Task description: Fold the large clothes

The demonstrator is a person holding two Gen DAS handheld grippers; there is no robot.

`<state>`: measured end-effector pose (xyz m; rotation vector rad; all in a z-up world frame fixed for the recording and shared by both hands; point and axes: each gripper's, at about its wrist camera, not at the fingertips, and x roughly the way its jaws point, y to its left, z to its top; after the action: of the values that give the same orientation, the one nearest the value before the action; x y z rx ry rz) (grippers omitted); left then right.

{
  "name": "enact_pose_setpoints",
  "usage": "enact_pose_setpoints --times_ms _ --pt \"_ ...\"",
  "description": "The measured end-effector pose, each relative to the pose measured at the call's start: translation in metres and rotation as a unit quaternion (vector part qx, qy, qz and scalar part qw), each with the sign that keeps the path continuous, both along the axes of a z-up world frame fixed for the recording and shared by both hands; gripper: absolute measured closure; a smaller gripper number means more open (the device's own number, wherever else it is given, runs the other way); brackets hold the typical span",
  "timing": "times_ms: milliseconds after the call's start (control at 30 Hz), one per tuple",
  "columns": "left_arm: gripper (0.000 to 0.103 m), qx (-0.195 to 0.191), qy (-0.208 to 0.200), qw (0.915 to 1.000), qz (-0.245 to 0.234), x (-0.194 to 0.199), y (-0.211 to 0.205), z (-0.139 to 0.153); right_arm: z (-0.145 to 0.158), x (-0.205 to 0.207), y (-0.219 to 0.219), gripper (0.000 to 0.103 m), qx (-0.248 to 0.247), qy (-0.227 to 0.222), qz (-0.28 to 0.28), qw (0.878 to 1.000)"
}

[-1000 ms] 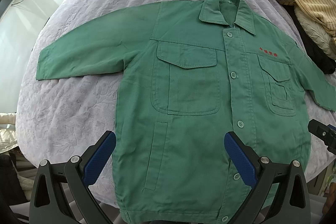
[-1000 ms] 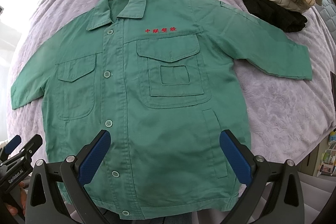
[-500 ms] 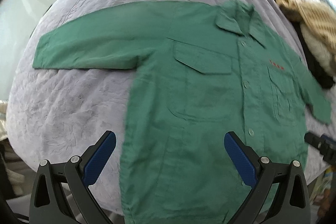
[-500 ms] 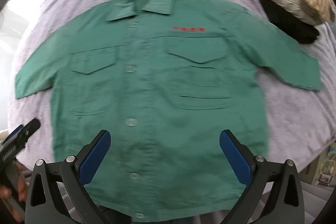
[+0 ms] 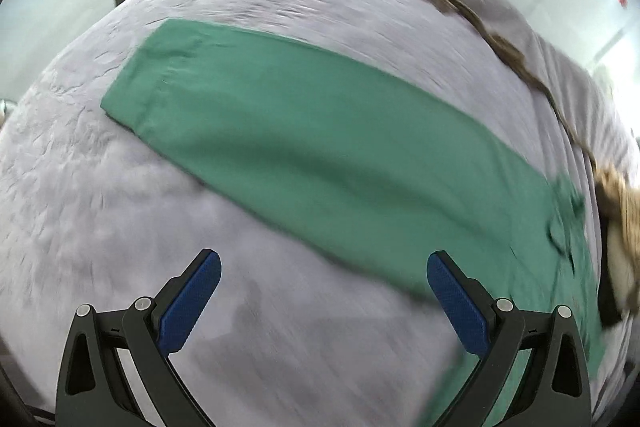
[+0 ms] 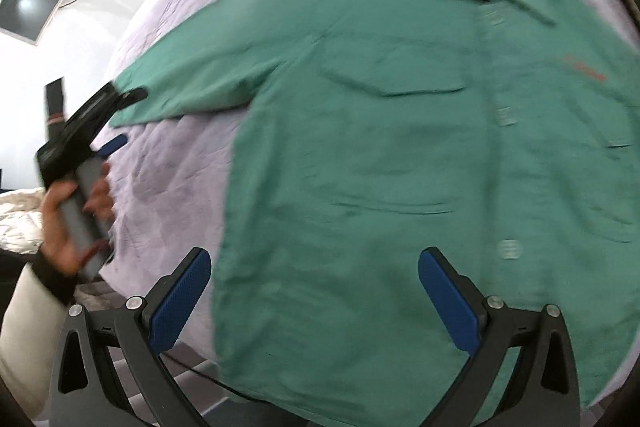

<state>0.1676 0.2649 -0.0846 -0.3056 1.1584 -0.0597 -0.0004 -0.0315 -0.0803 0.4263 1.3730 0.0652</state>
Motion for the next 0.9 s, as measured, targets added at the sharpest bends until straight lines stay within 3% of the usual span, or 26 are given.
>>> enact_pose_setpoints --times_ms 233,400,467,500,533,633,700,800,900 --pt "0.000 -0.062 0.019 0.9974 0.029 0.047 0.043 -0.053 -0.020 0.015 0.024 0.000 0.025 -0.011 0.009 1.000" --pt "0.003 -0.096 -0.038 0.9932 0.054 0.070 0.056 -0.053 -0.021 0.017 0.023 0.000 0.029 -0.019 -0.010 0.999" --pt "0.038 -0.104 -0.058 0.9908 0.064 0.072 0.060 -0.047 -0.020 0.015 0.018 0.000 0.037 -0.017 -0.021 0.999" --pt "0.069 -0.110 -0.055 0.9904 0.062 0.075 0.062 -0.047 -0.020 0.013 0.014 0.000 0.040 -0.015 -0.026 0.999" --pt "0.093 -0.124 -0.055 0.9889 0.060 0.076 0.065 -0.046 -0.021 0.012 0.011 0.000 0.043 -0.015 -0.032 0.998" --pt "0.096 -0.151 -0.078 0.9845 0.044 0.071 0.065 -0.031 -0.021 0.005 -0.004 0.000 0.051 -0.019 -0.053 0.997" --pt "0.096 -0.164 -0.105 0.9809 0.008 0.068 0.053 -0.013 -0.019 -0.001 -0.018 0.000 0.055 -0.024 -0.067 0.996" --pt "0.096 -0.180 -0.137 0.9722 -0.059 0.066 0.011 0.020 -0.015 -0.009 -0.043 0.000 0.060 -0.039 -0.087 0.994" --pt "0.096 -0.205 -0.163 0.9561 -0.131 0.058 -0.049 0.056 -0.010 -0.018 -0.077 0.000 0.062 -0.054 -0.121 0.989"
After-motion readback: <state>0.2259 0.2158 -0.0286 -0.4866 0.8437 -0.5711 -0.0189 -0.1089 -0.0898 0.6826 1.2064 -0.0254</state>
